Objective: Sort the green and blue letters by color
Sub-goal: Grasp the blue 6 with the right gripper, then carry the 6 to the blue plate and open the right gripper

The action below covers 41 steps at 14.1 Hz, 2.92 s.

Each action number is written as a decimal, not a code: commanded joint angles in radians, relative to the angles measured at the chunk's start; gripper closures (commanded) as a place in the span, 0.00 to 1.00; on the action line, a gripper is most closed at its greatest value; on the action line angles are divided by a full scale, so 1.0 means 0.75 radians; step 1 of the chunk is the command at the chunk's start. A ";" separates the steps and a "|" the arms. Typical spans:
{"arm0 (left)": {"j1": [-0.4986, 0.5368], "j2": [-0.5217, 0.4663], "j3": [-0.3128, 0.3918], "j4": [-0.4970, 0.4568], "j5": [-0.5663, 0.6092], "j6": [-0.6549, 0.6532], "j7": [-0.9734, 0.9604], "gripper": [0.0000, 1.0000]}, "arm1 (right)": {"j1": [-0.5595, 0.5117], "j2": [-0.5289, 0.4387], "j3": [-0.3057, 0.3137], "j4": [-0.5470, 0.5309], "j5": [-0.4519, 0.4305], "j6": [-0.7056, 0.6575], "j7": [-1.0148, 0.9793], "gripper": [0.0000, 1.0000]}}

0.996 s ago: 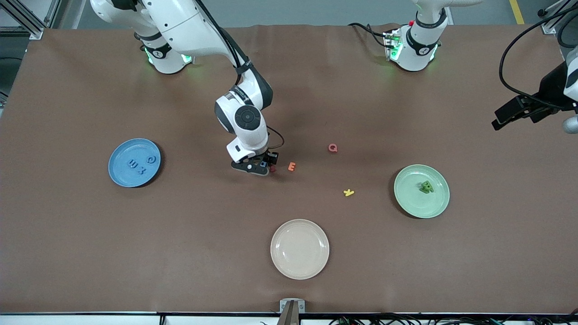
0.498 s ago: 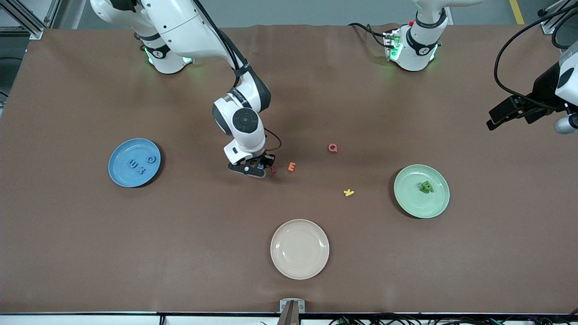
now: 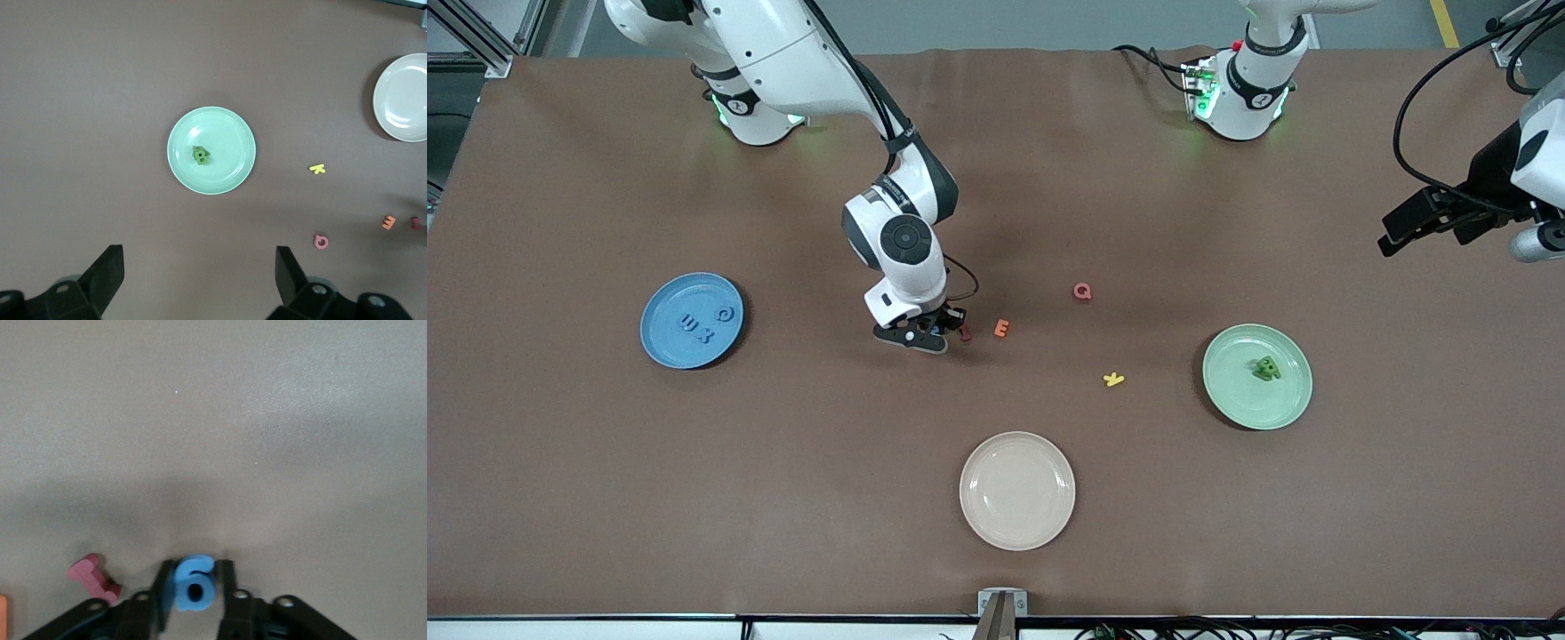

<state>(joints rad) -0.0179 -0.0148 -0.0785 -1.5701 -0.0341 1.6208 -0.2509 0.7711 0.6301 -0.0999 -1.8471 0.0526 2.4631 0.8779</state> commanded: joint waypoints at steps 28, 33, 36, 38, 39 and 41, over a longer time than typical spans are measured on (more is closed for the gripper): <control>-0.001 -0.009 -0.012 0.056 -0.014 -0.056 0.046 0.00 | -1.026 -0.578 0.008 -0.562 -0.162 -0.176 -1.465 1.00; -0.009 0.011 -0.014 0.056 -0.020 -0.054 0.044 0.00 | -1.034 -0.574 0.010 -0.640 -0.162 -0.153 -1.463 0.13; -0.007 0.034 -0.028 0.054 -0.014 -0.048 0.042 0.00 | -1.040 -0.574 0.010 -0.642 -0.160 -0.177 -1.463 0.00; 0.001 0.028 -0.028 0.056 -0.014 -0.052 0.048 0.00 | -1.040 -0.574 0.010 -0.636 -0.160 -0.181 -1.463 0.00; 0.001 0.024 -0.028 0.056 -0.016 -0.056 0.050 0.00 | -1.040 -0.580 0.010 -0.634 -0.160 -0.183 -1.463 0.00; 0.001 0.030 -0.028 0.058 -0.012 -0.056 0.048 0.00 | -1.040 -0.611 0.013 -0.583 -0.158 -0.246 -1.451 0.00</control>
<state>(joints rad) -0.0238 0.0056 -0.0968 -1.5437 -0.0341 1.5973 -0.2357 0.0125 0.2203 -0.1076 -2.3003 -0.0521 2.3266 -0.2166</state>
